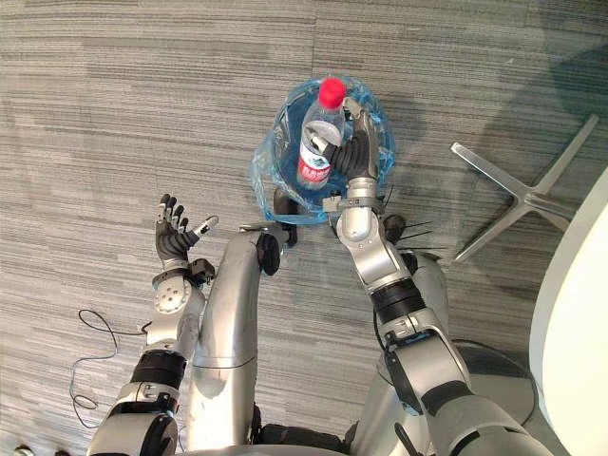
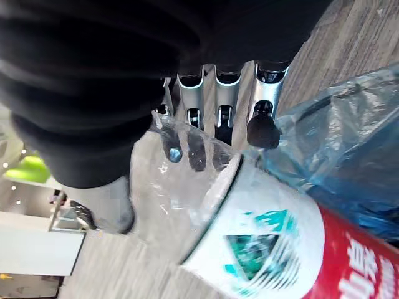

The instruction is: Gather rubbish on tea table into small bin, then transfer packed bag to large trash can.

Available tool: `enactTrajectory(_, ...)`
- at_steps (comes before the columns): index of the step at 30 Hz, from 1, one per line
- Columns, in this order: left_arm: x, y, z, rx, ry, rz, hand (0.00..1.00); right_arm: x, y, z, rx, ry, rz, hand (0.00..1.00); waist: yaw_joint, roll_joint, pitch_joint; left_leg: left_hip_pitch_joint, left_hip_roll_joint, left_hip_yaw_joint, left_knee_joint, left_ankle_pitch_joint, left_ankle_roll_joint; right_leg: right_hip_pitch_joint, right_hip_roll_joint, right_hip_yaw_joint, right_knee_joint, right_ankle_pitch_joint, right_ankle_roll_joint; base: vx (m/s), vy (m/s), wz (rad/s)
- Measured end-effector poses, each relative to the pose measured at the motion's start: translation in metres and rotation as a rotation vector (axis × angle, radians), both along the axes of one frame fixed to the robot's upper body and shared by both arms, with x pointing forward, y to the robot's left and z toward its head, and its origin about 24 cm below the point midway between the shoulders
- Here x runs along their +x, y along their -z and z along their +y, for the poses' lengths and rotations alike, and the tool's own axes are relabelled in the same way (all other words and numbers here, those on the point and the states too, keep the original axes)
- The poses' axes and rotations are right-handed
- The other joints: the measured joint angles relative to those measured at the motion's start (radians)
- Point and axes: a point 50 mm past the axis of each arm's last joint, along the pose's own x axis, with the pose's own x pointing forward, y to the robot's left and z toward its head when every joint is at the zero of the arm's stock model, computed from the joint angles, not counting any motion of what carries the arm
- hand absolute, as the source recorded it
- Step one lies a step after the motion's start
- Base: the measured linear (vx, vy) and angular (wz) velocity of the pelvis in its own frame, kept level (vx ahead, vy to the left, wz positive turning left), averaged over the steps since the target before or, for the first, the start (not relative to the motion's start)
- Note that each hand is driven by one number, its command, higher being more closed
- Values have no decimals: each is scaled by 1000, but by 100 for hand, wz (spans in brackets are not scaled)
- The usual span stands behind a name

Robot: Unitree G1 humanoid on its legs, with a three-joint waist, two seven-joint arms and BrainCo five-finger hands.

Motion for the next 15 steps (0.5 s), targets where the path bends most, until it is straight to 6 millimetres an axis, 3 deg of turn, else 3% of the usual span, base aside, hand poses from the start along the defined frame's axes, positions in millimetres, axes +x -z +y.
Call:
enactTrajectory(6, 4, -15, -6, 1, 10, -55, 0, -2, 6, 4, -61, 2, 0, 0, -15, -15, 3, 0, 8, -1, -2, 5, 5, 4, 6, -4, -8, 3, -4, -36, 13, -3)
enactTrajectory(15, 8, -17, -7, 8, 14, -55, 0, -3, 59, 28, -430, -85, 168, 0, -36, -29, 3, 12, 20, 1, -44, 21, 2, 16, 24, -13, -55, 14, 3, -25, 11, -4)
